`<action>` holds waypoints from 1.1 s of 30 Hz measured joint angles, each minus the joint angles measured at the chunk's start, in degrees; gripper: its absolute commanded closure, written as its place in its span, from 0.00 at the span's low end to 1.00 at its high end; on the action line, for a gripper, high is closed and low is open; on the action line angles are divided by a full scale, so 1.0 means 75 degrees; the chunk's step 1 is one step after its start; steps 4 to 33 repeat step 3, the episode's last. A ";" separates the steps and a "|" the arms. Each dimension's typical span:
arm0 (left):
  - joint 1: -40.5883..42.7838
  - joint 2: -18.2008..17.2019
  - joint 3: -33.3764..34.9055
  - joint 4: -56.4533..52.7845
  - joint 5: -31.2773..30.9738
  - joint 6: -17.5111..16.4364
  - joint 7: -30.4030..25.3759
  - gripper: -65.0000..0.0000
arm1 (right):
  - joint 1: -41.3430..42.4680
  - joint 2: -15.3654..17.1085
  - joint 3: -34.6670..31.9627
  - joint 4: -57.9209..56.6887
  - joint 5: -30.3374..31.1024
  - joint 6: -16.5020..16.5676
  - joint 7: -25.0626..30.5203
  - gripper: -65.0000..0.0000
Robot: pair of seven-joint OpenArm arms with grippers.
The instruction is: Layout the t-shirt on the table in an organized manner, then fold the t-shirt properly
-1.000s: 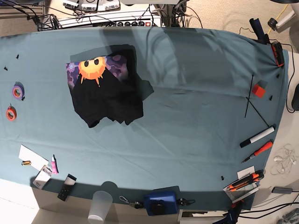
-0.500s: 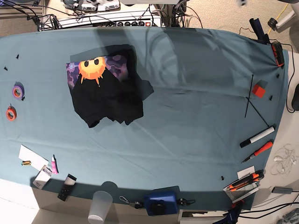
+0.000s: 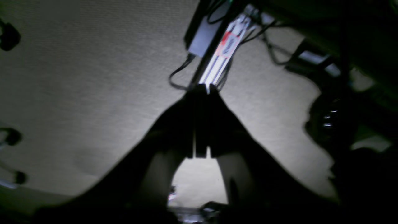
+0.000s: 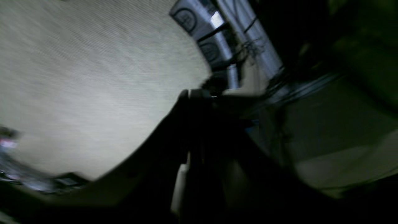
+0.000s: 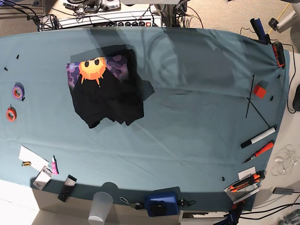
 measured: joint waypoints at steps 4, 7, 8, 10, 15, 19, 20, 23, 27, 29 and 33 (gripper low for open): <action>-0.0114 0.0076 0.0000 -0.0006 -0.0017 0.0000 -0.0006 1.00 | -0.0003 0.0006 -0.0344 -0.0262 -0.0090 -0.0184 0.0187 1.00; -0.0114 0.0076 0.0000 -0.0006 -0.0017 0.0000 -0.0006 1.00 | -0.0003 0.0006 -0.0344 -0.0262 -0.0090 -0.0184 0.0187 1.00; -0.0114 0.0076 0.0000 -0.0006 -0.0017 0.0000 -0.0006 1.00 | -0.0003 0.0006 -0.0344 -0.0262 -0.0090 -0.0184 0.0187 1.00; -0.0114 0.0076 0.0000 -0.0006 -0.0017 0.0000 -0.0006 1.00 | -0.0003 0.0006 -0.0344 -0.0262 -0.0090 -0.0184 0.0187 1.00; -0.0114 0.0076 0.0000 -0.0006 -0.0017 0.0000 -0.0006 1.00 | -0.0003 0.0006 -0.0344 -0.0262 -0.0090 -0.0184 0.0187 1.00; -0.0114 0.0076 0.0000 -0.0006 -0.0017 0.0000 -0.0006 1.00 | -0.0003 0.0006 -0.0344 -0.0262 -0.0090 -0.0184 0.0187 1.00; -0.0114 0.0076 0.0000 -0.0006 -0.0017 0.0000 -0.0006 1.00 | -0.0003 0.0006 -0.0344 -0.0262 -0.0090 -0.0184 0.0187 1.00; -0.0114 0.0076 0.0000 -0.0006 -0.0017 0.0000 -0.0006 1.00 | -0.0003 0.0006 -0.0344 -0.0262 -0.0090 -0.0184 0.0187 1.00; -0.0114 0.0076 0.0000 -0.0006 -0.0017 0.0000 -0.0006 1.00 | -0.0003 0.0006 -0.0344 -0.0262 -0.0090 -0.0184 0.0187 1.00; -0.0114 0.0076 0.0000 -0.0006 -0.0017 0.0000 -0.0006 1.00 | -0.0003 0.0006 -0.0344 -0.0262 -0.0090 -0.0184 0.0187 1.00; -0.0114 0.0076 0.0000 -0.0006 -0.0017 0.0000 -0.0006 1.00 | -0.0003 0.0006 -0.0344 -0.0262 -0.0090 -0.0184 0.0187 1.00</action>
